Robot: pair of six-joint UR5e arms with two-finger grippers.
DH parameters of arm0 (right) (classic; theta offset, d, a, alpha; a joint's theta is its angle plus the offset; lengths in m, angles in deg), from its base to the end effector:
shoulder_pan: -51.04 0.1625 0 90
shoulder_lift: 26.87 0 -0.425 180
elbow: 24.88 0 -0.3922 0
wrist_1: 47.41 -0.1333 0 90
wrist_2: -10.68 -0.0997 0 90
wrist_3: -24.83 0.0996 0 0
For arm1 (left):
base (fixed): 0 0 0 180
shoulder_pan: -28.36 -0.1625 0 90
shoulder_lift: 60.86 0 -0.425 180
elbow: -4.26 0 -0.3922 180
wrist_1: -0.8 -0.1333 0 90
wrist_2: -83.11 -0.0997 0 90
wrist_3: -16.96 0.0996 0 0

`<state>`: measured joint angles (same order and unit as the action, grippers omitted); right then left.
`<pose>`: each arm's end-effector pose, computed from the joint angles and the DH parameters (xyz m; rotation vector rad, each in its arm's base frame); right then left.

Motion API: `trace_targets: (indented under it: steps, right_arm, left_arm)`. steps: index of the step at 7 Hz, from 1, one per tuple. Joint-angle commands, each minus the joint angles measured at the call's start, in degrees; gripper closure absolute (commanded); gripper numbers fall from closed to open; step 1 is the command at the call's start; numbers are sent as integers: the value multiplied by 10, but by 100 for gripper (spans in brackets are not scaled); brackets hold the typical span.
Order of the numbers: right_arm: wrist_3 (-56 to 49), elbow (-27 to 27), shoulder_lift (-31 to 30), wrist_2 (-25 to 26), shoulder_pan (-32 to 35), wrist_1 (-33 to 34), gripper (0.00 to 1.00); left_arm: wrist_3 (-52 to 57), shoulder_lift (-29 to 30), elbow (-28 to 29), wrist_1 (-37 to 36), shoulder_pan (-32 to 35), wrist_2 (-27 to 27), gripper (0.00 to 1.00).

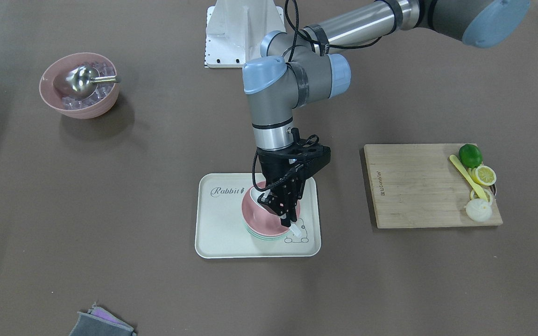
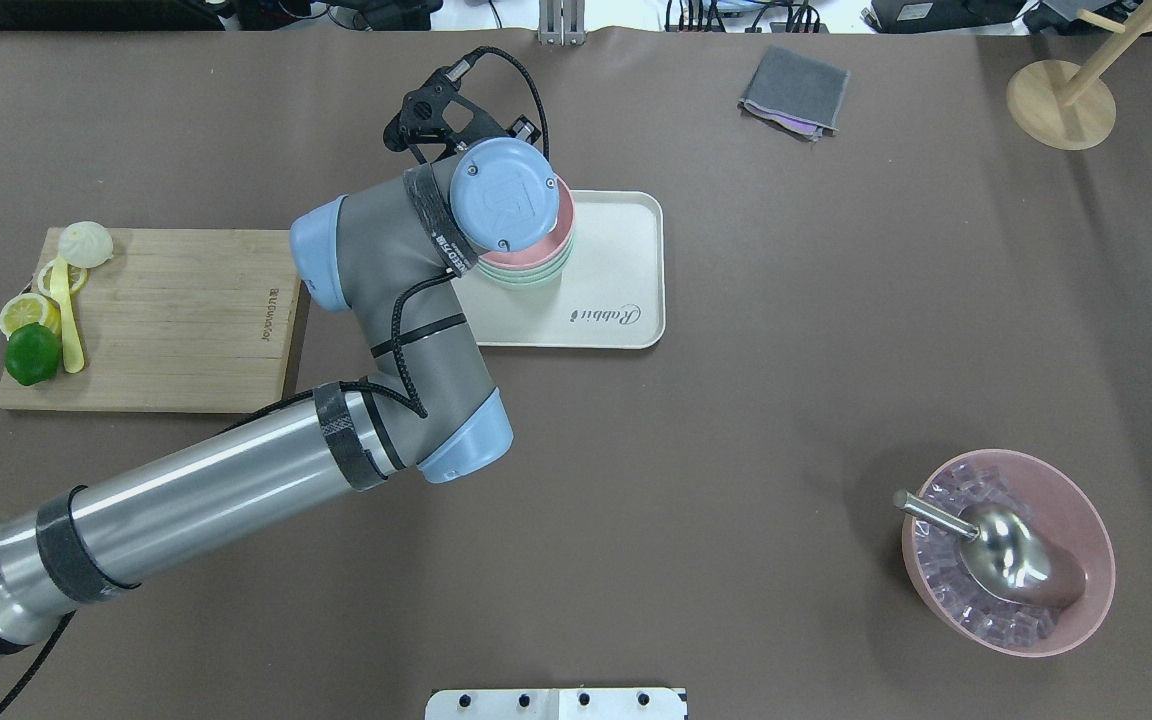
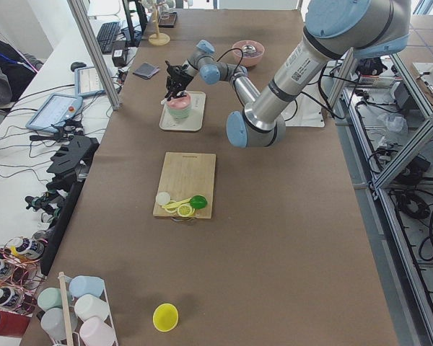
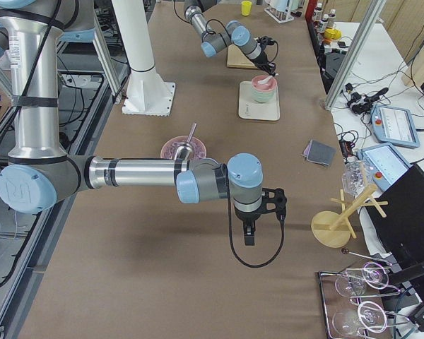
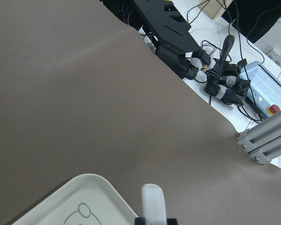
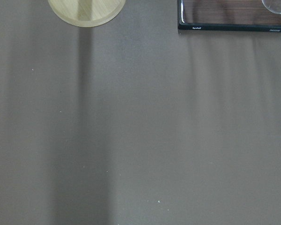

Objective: Stack pink bowl on green and place spoon
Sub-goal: 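Lower the white spoon into the pink bowl and release it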

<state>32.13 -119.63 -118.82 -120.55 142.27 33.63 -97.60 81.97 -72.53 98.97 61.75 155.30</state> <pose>0.0782 -0.4886 0.6211 0.1581 -0.7264 0.0681 0.5595 -0.5649 0.1590 0.3743 0.8450 -1.0721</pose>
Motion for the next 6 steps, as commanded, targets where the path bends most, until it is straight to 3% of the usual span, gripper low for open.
trace_targets:
  steps: [1, 3, 6]
  right_arm:
    - [0, -1, -1, 1, 1, -2, 0]
    - [0, -1, 1, 1, 1, -2, 0]
    - [0, -1, -2, 1, 1, -3, 0]
  left_arm:
    - [0, -3, 0, 0, -5, -1, 100]
    - [6, -4, -1, 1, -12, -1, 100]
    - [6, -4, -3, 1, -15, -2, 86]
